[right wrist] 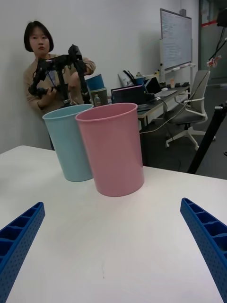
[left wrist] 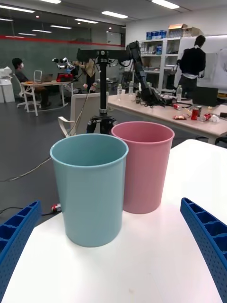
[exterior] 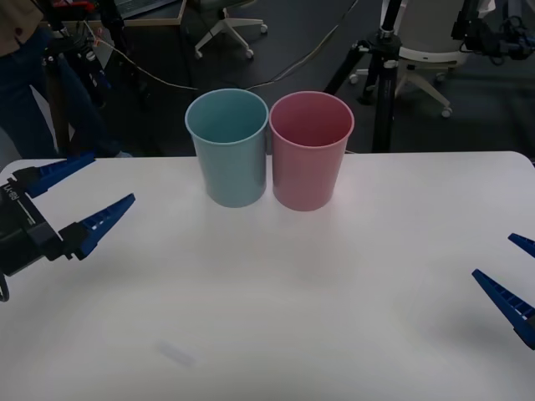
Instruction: Grasp the object on the table and drop it into the matching bin: aluminum can to the light blue bin, PET bottle to the pink bin.
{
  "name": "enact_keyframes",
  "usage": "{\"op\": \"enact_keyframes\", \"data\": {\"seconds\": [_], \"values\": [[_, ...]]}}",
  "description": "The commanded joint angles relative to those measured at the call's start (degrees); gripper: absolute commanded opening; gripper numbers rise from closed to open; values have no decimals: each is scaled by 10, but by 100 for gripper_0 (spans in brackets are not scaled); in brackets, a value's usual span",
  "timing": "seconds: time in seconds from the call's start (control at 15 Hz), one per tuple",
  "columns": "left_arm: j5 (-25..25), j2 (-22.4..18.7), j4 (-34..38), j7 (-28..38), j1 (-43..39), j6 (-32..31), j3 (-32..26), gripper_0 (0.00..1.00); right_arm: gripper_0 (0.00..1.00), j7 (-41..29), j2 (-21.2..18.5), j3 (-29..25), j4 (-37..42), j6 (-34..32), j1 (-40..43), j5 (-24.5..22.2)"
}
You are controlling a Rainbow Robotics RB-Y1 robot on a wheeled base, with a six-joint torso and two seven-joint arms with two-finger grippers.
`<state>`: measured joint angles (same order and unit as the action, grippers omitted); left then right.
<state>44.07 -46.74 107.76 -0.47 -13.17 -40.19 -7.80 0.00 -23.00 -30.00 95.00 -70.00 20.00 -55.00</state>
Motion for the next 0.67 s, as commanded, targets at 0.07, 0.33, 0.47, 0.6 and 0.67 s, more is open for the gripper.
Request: {"op": "enact_keyframes", "data": {"seconds": [0.07, 0.33, 0.47, 0.6, 0.67], "values": [[52, 62, 0, 7, -41, -54, -52, 100, 100, 0, 0, 0, 0, 0, 0, 0], [117, 173, -1, 17, -92, -141, -134, 100, 100, 0, 0, 0, 0, 0, 0, 0], [145, 221, -1, 17, -117, -177, -171, 100, 100, 0, 0, 0, 0, 0, 0, 0], [142, 231, 0, 14, -143, -186, -181, 100, 100, 0, 0, 0, 0, 0, 0, 0], [133, 232, 0, 13, -158, -187, -181, 100, 100, 0, 0, 0, 0, 0, 0, 0]]}}
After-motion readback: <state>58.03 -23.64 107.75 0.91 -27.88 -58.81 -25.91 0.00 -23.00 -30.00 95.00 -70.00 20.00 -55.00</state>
